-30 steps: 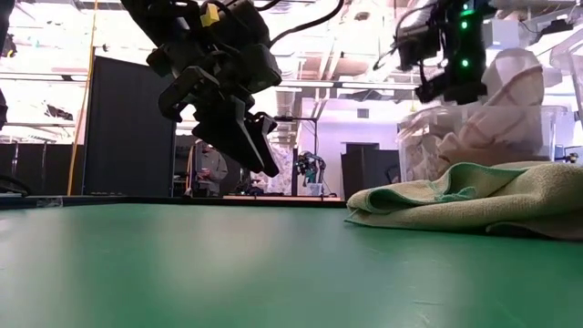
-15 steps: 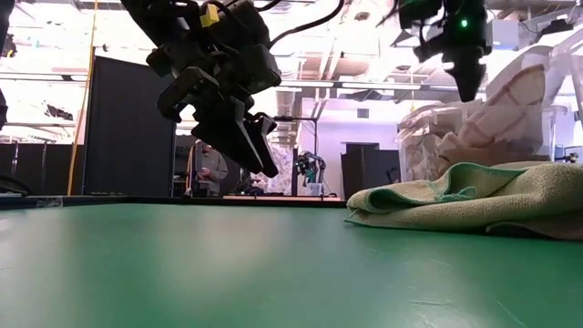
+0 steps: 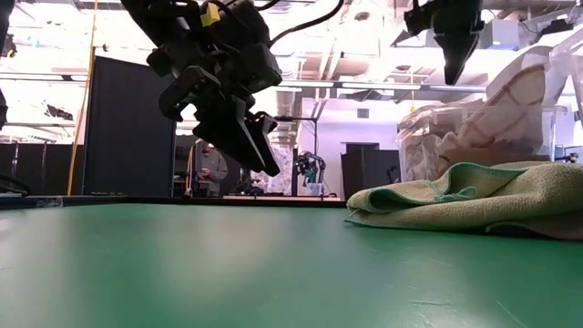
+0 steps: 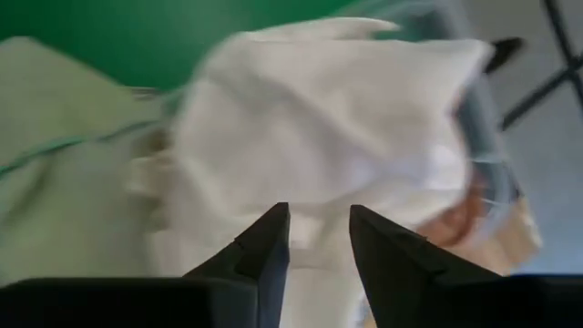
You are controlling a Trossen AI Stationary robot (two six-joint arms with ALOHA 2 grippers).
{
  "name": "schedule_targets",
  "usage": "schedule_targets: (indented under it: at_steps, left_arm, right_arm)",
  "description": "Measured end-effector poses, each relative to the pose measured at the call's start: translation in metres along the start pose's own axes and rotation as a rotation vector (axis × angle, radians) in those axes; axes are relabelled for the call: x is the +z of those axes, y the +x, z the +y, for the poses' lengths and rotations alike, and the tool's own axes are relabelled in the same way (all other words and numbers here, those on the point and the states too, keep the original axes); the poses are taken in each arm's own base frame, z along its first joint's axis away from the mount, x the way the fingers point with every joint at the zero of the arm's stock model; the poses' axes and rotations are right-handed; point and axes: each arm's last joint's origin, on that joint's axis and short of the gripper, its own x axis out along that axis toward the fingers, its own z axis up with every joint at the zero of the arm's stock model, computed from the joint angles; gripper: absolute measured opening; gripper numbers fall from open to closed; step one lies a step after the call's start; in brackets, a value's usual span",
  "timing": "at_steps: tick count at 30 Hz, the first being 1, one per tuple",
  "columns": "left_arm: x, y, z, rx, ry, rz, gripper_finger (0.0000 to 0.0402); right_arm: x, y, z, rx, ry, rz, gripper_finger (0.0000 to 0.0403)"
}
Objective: Sort towels by color in basket
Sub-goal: Put the green towel into the top transparent bin
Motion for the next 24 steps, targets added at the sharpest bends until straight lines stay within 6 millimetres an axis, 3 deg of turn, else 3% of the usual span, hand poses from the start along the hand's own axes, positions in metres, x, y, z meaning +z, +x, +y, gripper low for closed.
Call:
schedule_targets:
  at_steps: [11,18,24]
  left_arm:
    - [0.022,0.001,-0.013,0.018,0.153,-0.182,0.0175]
    - [0.035,0.006,-0.016,0.056,0.249,-0.319,0.0175]
    - [0.031,0.039,-0.011,0.061,0.258,-0.325,0.0175]
  right_arm:
    - [-0.020,-0.022,0.059,0.161,-0.164,-0.075,0.0143]
    - [-0.031,-0.037,0.092,0.265,-0.265,-0.209,0.0143]
    - [-0.037,-0.049,0.114,0.359,-0.315,-0.319,0.0143]
